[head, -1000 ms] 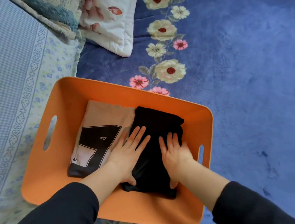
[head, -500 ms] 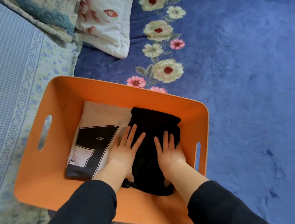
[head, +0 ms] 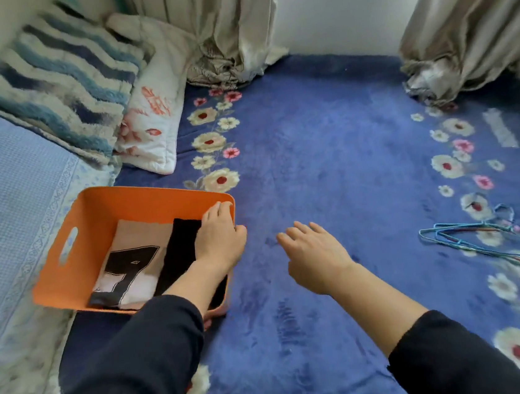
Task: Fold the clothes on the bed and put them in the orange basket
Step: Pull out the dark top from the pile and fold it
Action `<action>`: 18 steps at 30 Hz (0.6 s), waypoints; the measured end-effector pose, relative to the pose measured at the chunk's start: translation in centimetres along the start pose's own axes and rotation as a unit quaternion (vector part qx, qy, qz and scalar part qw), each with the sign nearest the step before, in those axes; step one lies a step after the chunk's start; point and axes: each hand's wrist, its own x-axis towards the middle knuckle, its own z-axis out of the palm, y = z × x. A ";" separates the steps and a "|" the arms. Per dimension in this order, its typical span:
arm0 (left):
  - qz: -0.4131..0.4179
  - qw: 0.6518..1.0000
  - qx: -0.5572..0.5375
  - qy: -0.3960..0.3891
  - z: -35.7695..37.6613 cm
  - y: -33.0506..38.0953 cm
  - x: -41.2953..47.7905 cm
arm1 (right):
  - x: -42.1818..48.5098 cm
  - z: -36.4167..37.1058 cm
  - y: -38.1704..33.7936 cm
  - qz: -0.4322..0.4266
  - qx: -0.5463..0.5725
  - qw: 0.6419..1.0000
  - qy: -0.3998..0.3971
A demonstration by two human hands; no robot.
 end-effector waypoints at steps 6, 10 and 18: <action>0.077 0.994 0.014 -0.071 7.5 17.0 -10.9 | -19.2 2.2 10.4 0.129 0.011 0.992 0.002; 0.148 0.978 0.042 -0.139 13.0 27.3 -16.9 | -31.5 3.7 16.4 0.248 0.031 0.968 -0.009; 0.290 0.930 0.103 -0.199 19.6 45.3 -23.0 | -49.7 6.4 28.0 0.489 0.167 0.856 0.003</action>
